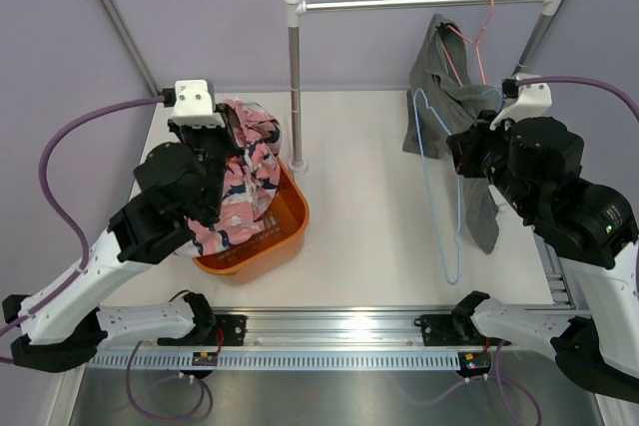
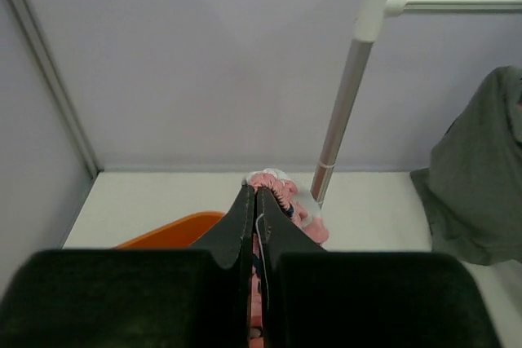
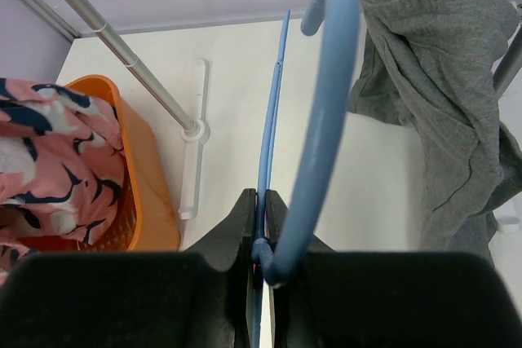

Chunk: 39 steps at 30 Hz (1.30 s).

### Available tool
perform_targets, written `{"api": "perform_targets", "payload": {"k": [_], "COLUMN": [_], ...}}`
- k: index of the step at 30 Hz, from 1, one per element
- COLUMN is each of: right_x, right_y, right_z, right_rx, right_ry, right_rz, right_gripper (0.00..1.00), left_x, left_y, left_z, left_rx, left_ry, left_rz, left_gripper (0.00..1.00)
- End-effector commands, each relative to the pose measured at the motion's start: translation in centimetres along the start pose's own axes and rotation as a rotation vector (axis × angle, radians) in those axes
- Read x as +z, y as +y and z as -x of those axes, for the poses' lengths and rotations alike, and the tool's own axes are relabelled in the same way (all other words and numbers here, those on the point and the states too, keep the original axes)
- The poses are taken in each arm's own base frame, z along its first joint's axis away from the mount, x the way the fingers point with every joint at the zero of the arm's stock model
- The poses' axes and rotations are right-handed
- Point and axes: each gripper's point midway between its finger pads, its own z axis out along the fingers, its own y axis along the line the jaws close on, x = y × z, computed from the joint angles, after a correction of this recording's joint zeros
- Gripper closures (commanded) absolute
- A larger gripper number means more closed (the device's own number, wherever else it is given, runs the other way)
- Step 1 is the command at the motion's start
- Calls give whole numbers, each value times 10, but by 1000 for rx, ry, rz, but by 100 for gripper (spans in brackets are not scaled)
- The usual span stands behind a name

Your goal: Remove the shorts from the hanger

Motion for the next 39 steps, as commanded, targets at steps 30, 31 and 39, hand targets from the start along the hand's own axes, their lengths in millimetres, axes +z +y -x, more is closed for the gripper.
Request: {"api": "perform_targets", "payload": {"k": [30,31,39], "right_x": [42,44,72], "right_y": [55,58,73], "right_z": [-15,-16,-1], "right_rx": [-123,-125,-231], "right_ry": [124,126,93], "right_rz": [185,197,216], "right_gripper": [100,100,100], "left_x": [-40,-44,-57], "left_y": [93,94,74], "left_z": [-240,-234,-201], "left_rx": [-660,-658,-568], "left_ry": [532,518,472], "left_rz": [233,226,15], "left_gripper": [20,13,4]}}
